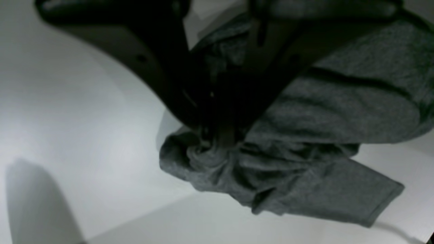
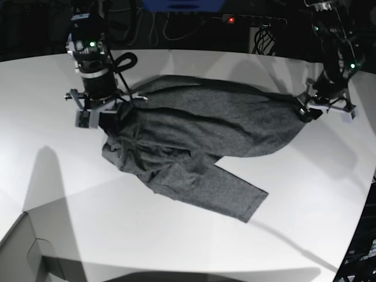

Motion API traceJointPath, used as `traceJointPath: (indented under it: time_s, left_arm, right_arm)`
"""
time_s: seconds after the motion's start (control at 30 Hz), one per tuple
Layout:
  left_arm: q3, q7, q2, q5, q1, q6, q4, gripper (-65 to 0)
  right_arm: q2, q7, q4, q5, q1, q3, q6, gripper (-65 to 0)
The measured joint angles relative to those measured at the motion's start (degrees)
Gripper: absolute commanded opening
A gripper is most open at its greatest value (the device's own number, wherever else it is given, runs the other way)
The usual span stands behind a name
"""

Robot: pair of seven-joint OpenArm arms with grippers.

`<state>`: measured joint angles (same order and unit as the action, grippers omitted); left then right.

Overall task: Layout the t-shirt on the table in an organized manner, then fold the t-shirt properly
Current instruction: 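Grasp the opposite edge of the shirt with the left gripper, then lift and stretch the shirt between both grippers, then lay it down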

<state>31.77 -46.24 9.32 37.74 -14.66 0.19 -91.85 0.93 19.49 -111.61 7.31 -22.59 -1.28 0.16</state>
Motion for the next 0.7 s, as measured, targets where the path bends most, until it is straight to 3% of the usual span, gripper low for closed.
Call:
traceJointPath:
  time_s: [0.1, 0.3, 0.47, 0.7]
  left_arm:
    - [-0.02, -0.26, 0.00, -0.22, 1.09, 0.02, 1.86, -37.6]
    - [0.00, -0.20, -0.02, -0.11, 2.34, 0.02, 1.33, -63.5]
    - [0.39, -0.52, 0.33, -0.24, 3.37, 0.09, -1.75, -65.0]
    - [0.39, -0.96, 2.89, 0.15, 10.36, 0.04, -12.96, -64.8]
  right_arm:
    - [0.00, 0.00, 0.00, 0.00, 0.02, 0.00, 0.00, -65.0]
    - [-1.77, -0.07, -0.02, 0.00, -0.28, 0.11, 0.00, -65.0]
    - [-1.88, 0.02, -0.13, 0.02, 0.24, 3.67, 0.00, -65.0]
    - [-4.66, 0.02, -0.35, 0.02, 1.36, 6.27, 0.00, -65.0]
